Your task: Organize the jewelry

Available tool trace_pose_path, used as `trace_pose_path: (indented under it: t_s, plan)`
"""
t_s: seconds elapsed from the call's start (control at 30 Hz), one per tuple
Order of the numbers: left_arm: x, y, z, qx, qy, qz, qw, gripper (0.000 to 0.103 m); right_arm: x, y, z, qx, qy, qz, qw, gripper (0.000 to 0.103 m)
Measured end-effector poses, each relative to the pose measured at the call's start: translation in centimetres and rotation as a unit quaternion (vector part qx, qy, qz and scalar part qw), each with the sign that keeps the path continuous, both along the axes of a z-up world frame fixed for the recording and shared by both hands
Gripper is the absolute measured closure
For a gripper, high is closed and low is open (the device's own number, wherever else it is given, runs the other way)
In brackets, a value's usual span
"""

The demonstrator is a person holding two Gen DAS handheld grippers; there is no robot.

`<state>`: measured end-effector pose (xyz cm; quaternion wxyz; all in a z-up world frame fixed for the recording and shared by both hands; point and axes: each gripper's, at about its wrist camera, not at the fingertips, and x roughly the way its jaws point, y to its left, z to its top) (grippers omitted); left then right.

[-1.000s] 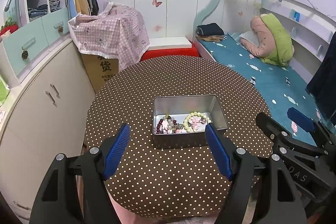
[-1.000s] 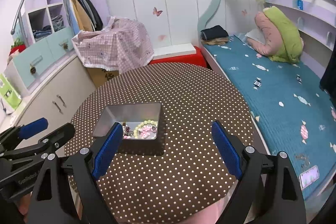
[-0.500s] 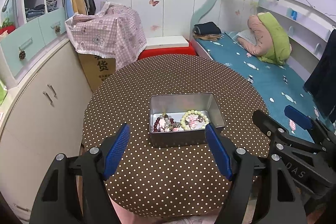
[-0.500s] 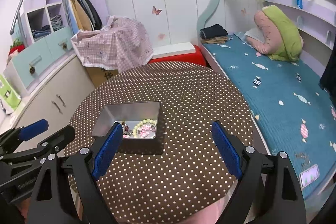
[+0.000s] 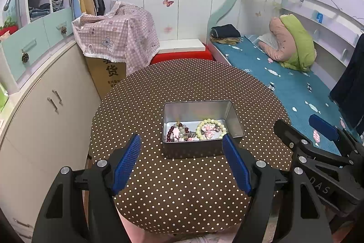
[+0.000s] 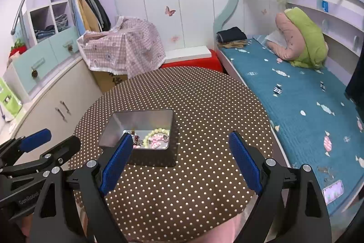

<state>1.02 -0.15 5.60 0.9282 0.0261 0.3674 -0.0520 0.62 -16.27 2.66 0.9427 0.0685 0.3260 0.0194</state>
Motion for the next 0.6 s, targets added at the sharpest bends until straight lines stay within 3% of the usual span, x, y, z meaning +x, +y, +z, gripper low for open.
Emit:
trace_pose_path:
  t_s: [0.6]
  plan:
    - [-0.91, 0.1, 0.11, -0.007, -0.005, 0.014, 0.9999, 0.032, -0.67, -0.12, -0.12, 0.001, 0.001, 0.003, 1.0, 0.019]
